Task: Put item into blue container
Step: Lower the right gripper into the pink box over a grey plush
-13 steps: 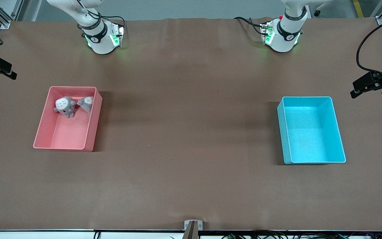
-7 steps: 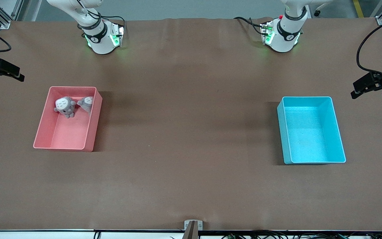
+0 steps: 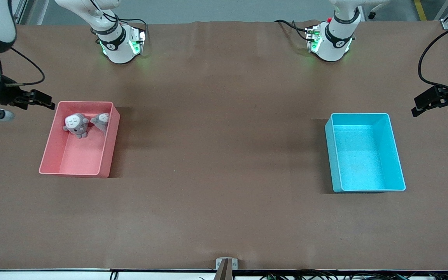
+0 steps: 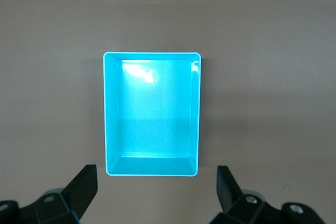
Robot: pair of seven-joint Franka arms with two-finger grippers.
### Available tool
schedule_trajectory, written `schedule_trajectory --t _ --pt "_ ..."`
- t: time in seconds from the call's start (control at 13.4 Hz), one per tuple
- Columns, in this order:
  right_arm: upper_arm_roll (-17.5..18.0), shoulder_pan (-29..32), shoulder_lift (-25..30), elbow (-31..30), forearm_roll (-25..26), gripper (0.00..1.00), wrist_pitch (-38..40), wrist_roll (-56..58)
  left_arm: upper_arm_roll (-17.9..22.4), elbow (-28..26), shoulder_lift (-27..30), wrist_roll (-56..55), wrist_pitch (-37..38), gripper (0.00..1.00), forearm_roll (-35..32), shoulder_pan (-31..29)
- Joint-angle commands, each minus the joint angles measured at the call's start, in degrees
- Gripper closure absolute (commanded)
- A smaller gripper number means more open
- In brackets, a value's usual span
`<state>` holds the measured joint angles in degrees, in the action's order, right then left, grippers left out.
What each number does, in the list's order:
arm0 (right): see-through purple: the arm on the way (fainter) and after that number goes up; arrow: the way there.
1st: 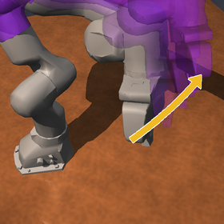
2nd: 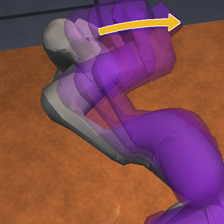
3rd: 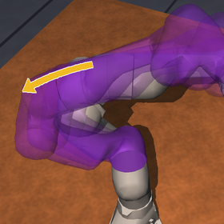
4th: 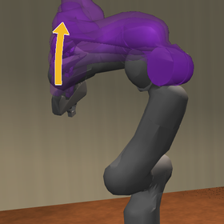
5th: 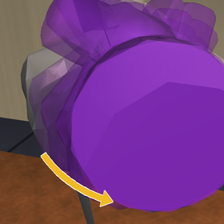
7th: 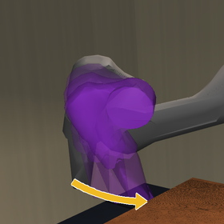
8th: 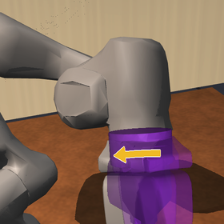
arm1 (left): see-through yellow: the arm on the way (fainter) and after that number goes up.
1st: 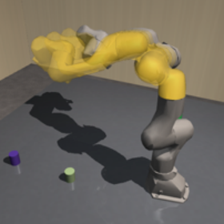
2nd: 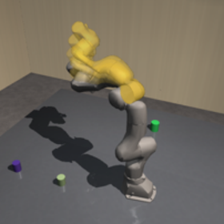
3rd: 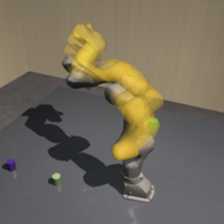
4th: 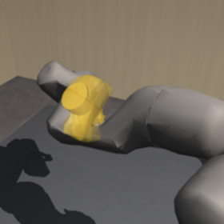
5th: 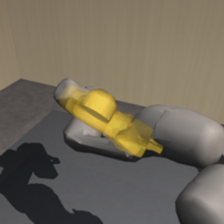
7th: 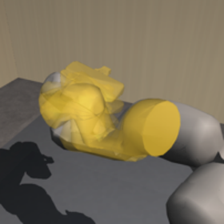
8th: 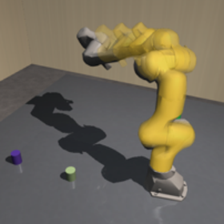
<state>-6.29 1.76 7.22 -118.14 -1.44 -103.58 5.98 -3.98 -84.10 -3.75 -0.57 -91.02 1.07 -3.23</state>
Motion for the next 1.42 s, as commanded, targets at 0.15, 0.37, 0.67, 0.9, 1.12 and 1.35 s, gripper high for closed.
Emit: schedule_trajectory --t 0.15,0.37,0.67,0.9,1.12,1.35 --pt "0.1 0.3 3.3 -14.6 -1.3 0.0 -12.3 -0.3 0.1 0.3 -0.3 -0.4 -0.4 0.0 1.0 -0.3" --pt "0.1 0.0 3.2 -21.8 -3.5 0.0 -19.1 -0.3 0.0 0.3 -0.2 -0.6 -0.4 0.0 0.9 0.0" --pt "0.1 -1.8 0.5 -28.5 -4.9 0.0 -32.2 -0.3 -0.1 0.3 -0.2 -0.7 -0.4 0.0 0.9 0.1" --pt "0.2 -2.6 -4.8 -29.3 -4.9 0.0 -39.3 -0.3 -0.1 0.3 -0.2 -0.7 -0.4 0.0 0.9 0.1" --pt "0.3 -2.9 -10.2 -31.2 -5.0 0.0 -47.3 -0.3 -0.1 0.3 -0.2 -0.7 -0.5 0.0 0.9 0.0" --pt "0.3 -2.7 -12.8 -31.4 -5.1 0.0 -48.7 -0.7 -0.1 0.3 -0.2 -0.8 -0.4 0.0 0.9 0.0"
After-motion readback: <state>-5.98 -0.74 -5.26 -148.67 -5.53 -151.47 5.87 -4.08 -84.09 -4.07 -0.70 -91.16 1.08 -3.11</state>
